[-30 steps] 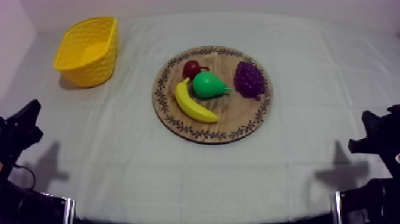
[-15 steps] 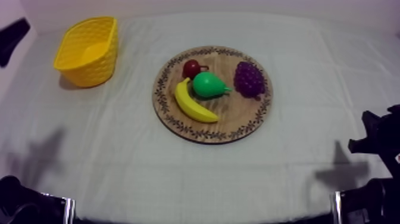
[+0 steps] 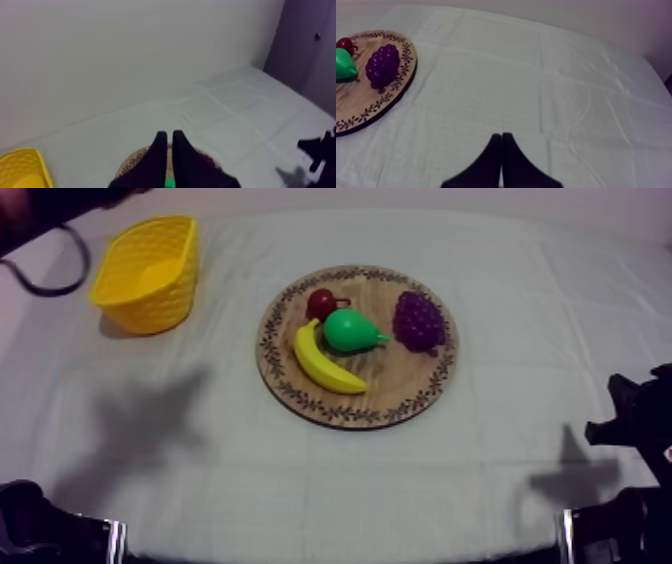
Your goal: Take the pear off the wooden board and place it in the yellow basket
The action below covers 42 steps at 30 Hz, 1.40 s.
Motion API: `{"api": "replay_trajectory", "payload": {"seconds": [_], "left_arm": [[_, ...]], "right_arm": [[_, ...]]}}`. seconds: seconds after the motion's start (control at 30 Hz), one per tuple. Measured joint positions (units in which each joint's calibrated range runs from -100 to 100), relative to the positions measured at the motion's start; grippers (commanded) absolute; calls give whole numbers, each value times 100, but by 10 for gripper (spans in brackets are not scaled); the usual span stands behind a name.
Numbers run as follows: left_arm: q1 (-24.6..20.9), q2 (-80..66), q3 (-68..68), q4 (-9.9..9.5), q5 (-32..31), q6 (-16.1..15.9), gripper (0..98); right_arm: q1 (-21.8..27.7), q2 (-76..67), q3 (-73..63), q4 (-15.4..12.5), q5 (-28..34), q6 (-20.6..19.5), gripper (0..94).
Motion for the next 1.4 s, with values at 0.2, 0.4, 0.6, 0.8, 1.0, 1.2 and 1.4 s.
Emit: {"api": "replay_trajectory", "payload": {"seconds": [0.2, 0.4, 0.6, 0.8, 1.0, 1.2, 1.4], "left_arm": [[-2, 1268, -638, 99, -73, -434, 2], [-14, 2237, -959, 610, 164, -1197, 1], [-78, 2989, -1391, 1406, 818, -2171, 6], [-162, 3427, -1601, 1960, 1484, -3114, 26], [-142, 3605, -1411, 2010, 1880, -3622, 36], [-106, 3609, -1168, 2017, 1851, -3575, 86], [-41, 3592, -996, 2064, 1978, -3641, 745]], "right_arm": [[0, 0, 0, 0, 0, 0, 3], [0, 0, 0, 0, 0, 0, 3], [0, 0, 0, 0, 0, 0, 3], [0, 0, 0, 0, 0, 0, 3], [0, 0, 0, 0, 0, 0, 3], [0, 0, 0, 0, 0, 0, 3], [0, 0, 0, 0, 0, 0, 3]]}}
